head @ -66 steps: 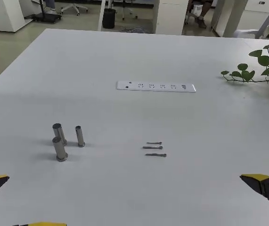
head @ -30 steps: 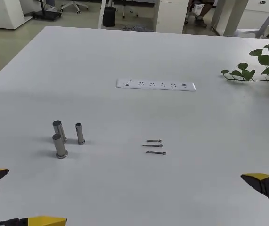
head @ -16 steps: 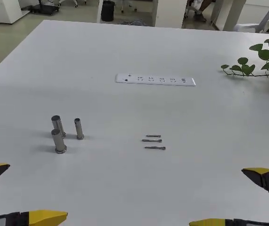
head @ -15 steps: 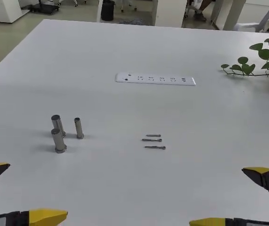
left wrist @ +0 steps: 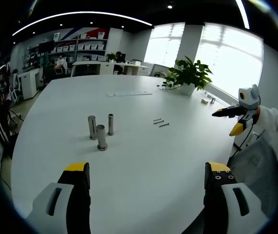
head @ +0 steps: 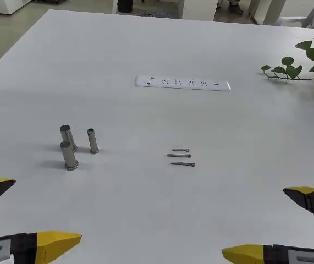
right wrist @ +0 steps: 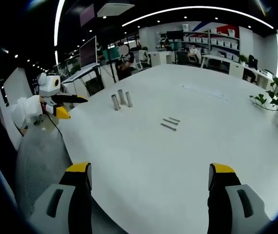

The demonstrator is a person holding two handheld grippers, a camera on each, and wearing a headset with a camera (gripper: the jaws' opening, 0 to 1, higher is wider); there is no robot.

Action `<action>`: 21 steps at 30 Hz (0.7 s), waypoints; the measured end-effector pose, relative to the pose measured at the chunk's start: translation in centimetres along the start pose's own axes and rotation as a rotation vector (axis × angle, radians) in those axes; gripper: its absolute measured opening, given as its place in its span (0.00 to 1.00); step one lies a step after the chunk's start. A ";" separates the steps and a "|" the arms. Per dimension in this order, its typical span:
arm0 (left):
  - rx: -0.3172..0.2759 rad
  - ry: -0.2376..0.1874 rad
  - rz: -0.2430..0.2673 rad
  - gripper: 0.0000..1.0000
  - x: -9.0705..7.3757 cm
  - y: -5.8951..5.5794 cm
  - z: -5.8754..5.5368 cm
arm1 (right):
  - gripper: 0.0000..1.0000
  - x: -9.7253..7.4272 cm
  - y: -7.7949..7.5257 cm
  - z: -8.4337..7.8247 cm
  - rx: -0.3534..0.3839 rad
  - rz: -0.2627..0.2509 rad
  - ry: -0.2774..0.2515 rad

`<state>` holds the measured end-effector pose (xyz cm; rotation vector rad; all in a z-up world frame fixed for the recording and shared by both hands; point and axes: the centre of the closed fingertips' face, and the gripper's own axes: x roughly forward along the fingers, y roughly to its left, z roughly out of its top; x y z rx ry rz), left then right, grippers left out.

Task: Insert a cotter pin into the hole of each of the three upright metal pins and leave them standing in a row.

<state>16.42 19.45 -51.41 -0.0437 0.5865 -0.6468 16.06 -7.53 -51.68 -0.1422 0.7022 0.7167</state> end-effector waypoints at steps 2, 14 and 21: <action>0.008 -0.025 0.011 0.97 0.2 0.3 0.6 | 0.98 0.1 0.1 0.1 -0.002 0.001 0.002; 0.026 -0.074 0.016 0.92 1.9 2.1 2.4 | 0.98 0.4 0.0 -0.4 0.004 -0.010 0.029; 0.009 -0.054 0.011 0.86 3.5 3.6 1.6 | 0.98 0.6 0.2 -0.6 0.016 -0.011 0.029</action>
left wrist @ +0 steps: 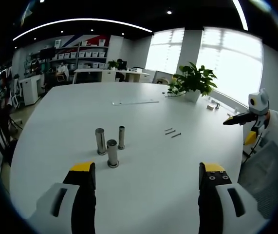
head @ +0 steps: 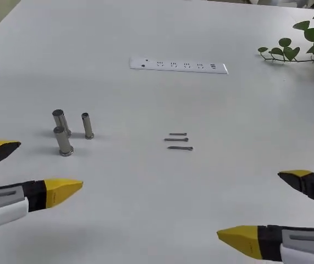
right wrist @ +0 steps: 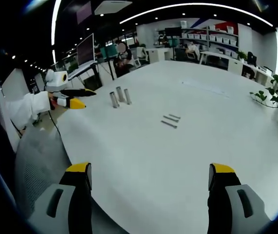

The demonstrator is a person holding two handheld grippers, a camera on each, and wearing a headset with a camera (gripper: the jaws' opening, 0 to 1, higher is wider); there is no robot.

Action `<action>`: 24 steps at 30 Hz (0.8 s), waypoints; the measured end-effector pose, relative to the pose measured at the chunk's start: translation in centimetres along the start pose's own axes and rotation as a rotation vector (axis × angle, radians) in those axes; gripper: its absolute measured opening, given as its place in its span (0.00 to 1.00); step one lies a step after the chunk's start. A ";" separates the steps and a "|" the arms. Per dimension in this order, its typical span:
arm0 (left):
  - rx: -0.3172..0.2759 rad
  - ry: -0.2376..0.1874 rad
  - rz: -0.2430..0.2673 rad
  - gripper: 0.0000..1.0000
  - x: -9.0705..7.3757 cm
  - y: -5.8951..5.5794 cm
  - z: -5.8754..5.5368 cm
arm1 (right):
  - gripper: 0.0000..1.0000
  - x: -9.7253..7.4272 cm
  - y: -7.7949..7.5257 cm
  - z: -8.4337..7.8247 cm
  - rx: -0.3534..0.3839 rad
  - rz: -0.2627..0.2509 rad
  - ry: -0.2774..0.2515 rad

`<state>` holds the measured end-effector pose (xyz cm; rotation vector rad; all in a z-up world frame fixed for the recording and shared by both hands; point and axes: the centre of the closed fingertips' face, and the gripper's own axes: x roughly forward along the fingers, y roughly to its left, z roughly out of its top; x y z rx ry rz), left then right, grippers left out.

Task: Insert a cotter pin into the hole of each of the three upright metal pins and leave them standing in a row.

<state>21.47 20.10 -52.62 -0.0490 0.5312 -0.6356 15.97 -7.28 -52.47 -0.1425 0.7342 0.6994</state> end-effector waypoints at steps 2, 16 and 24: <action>0.003 0.005 0.011 0.84 0.4 0.5 -0.2 | 0.98 0.0 0.0 -0.1 0.002 -0.002 0.002; 0.034 0.028 0.053 0.59 3.1 3.7 0.0 | 0.97 -0.4 -0.4 -0.6 0.028 -0.023 0.005; 0.051 0.035 0.062 0.48 4.5 4.9 0.2 | 0.97 -0.6 -0.3 -1.0 0.038 -0.035 0.012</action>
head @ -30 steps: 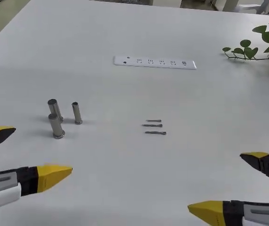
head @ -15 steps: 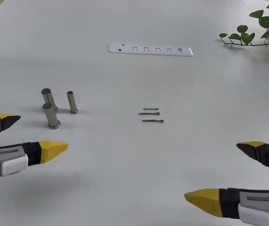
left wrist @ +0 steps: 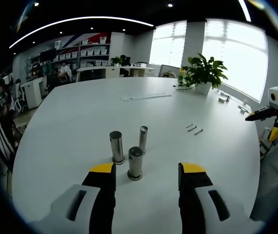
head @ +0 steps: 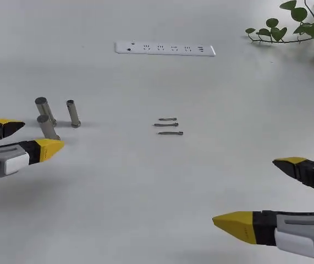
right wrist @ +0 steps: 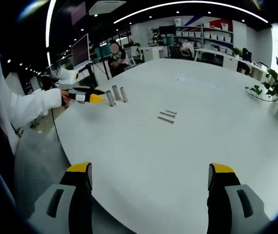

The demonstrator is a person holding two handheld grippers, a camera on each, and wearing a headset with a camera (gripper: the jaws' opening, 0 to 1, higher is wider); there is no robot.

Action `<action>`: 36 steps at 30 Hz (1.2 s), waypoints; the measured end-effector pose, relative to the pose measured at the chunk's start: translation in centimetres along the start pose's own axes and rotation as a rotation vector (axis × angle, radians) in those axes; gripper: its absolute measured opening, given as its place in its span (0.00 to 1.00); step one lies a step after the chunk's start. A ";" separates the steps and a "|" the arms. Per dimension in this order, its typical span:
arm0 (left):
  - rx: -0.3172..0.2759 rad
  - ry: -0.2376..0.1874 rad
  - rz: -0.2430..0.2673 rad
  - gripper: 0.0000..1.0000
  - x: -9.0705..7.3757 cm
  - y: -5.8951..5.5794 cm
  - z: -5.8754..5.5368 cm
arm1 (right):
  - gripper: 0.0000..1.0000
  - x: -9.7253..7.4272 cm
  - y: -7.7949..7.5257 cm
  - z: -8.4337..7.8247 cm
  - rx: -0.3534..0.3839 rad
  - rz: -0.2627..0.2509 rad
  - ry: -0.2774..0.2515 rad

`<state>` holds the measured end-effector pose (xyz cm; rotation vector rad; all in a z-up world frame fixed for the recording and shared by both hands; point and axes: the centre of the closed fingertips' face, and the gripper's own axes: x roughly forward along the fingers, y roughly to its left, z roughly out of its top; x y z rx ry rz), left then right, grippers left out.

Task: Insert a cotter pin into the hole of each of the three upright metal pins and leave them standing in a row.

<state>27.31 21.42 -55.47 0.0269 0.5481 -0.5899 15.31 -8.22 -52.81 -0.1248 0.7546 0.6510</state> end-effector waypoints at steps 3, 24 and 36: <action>0.006 -0.001 0.003 0.42 0.5 0.3 0.2 | 0.97 0.0 0.0 0.0 0.003 -0.004 0.000; 0.084 0.014 0.031 0.10 2.4 1.8 0.5 | 0.97 0.1 0.2 0.1 0.026 -0.015 -0.001; 0.128 0.017 0.011 0.09 1.6 -0.4 0.6 | 0.97 0.0 0.2 0.4 0.028 -0.017 -0.017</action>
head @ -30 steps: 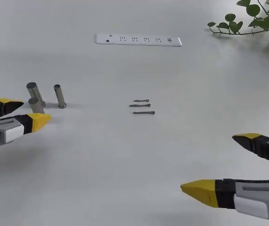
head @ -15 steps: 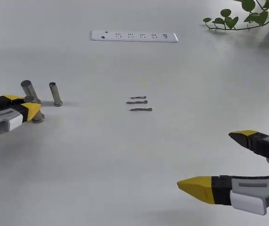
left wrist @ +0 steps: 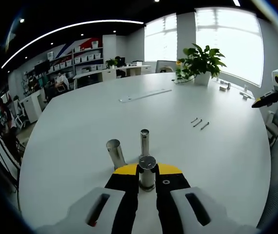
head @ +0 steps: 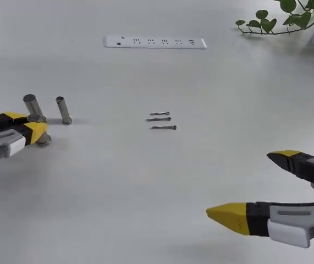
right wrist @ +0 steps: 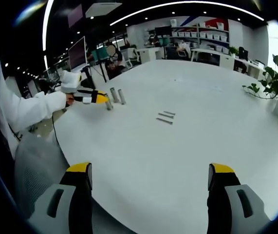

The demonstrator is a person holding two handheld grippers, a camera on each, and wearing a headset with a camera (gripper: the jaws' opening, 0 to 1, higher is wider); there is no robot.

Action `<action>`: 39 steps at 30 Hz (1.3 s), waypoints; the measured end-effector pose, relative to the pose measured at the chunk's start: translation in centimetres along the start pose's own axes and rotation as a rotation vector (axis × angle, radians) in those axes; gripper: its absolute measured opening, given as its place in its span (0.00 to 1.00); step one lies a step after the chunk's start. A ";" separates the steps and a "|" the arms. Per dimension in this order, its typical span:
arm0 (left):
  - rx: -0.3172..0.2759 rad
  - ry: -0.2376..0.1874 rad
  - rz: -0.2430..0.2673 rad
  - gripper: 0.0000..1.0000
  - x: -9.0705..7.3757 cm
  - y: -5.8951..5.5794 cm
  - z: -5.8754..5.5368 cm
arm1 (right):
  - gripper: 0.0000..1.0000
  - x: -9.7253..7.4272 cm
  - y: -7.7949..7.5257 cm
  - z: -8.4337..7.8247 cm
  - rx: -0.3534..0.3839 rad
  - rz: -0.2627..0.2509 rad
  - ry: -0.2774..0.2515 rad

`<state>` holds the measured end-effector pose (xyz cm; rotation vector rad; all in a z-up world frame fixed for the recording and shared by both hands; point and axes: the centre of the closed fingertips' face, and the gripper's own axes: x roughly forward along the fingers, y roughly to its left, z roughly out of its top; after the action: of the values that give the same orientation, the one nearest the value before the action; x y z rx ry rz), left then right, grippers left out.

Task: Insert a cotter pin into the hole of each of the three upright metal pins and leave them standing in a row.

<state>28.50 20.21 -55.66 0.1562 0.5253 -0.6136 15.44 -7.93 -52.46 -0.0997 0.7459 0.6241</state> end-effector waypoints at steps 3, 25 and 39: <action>0.035 -0.005 -0.033 0.09 -0.2 -1.7 0.5 | 0.97 0.0 0.0 0.2 -0.006 0.002 -0.004; 0.173 0.004 -0.223 0.09 0.7 -13.8 1.9 | 0.97 -0.6 0.9 -0.2 -0.014 0.030 -0.053; 0.161 0.016 -0.243 0.09 1.9 -16.1 1.1 | 0.97 -1.2 0.1 -0.8 0.004 0.019 -0.060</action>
<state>20.87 5.85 -55.44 0.2518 0.5140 -0.8932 14.20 -8.66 -52.27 -0.0699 0.6904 0.6413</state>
